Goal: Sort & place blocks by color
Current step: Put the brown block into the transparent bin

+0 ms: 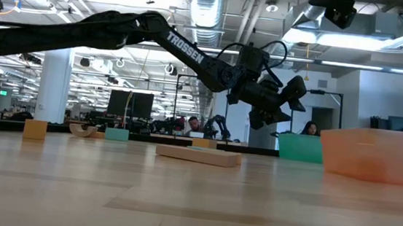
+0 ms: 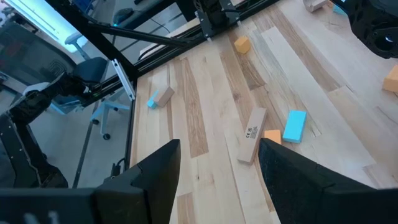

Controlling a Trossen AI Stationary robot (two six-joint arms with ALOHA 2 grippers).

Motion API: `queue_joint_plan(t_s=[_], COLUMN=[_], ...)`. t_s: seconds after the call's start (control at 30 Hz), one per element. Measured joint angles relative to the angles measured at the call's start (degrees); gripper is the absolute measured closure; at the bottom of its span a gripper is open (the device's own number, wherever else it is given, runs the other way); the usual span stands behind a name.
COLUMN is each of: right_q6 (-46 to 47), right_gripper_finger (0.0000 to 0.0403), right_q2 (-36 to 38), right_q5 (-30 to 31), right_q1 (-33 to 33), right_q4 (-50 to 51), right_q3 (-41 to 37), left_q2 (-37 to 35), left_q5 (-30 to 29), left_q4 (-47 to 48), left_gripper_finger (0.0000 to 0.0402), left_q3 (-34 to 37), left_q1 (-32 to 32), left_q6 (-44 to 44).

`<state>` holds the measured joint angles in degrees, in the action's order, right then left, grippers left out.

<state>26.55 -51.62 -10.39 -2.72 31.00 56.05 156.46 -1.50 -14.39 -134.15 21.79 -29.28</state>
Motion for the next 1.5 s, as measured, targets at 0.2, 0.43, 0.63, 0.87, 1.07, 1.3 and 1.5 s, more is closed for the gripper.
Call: queue_joint_plan(t_s=[0.2, 0.43, 0.63, 0.87, 1.07, 1.3, 1.5], right_q6=[0.0, 0.0, 0.0, -1.4, -1.6, -1.7, -1.6], right_gripper_finger=[0.0163, 0.0163, 0.0163, 0.0163, 0.0163, 0.0163, 0.0163], right_q2=[0.0, 0.0, 0.0, 0.0, 0.0, -0.3, -0.3], right_q5=[0.0, 0.0, 0.0, 0.0, 0.0, 0.4, 1.6], right_q1=[0.0, 0.0, 0.0, 0.0, 0.0, 0.0, 0.2], right_q4=[-0.3, -1.3, -3.4, -3.7, -3.9, -4.6, -5.9], right_q3=[0.0, 0.0, 0.0, 0.0, 0.0, 0.0, 0.0], left_q2=[-3.8, -10.8, -16.6, -21.1, -24.0, -32.2, -46.5], left_q5=[6.8, 10.7, 12.8, 14.7, 14.3, 14.3, 14.3], left_q4=[6.8, 27.5, 50.2, 74.6, 91.1, 100.4, 98.5], left_gripper_finger=[0.0191, 0.0191, 0.0191, 0.0196, 0.0219, 0.0268, 0.0306], left_q3=[0.0, -0.1, -0.1, -0.1, 0.0, 1.8, 12.8], left_q1=[0.1, 0.2, 0.2, -0.2, -2.1, -4.0, -5.6], left_q6=[5.3, 17.9, 30.9, 42.2, 46.1, 45.5, 43.0])
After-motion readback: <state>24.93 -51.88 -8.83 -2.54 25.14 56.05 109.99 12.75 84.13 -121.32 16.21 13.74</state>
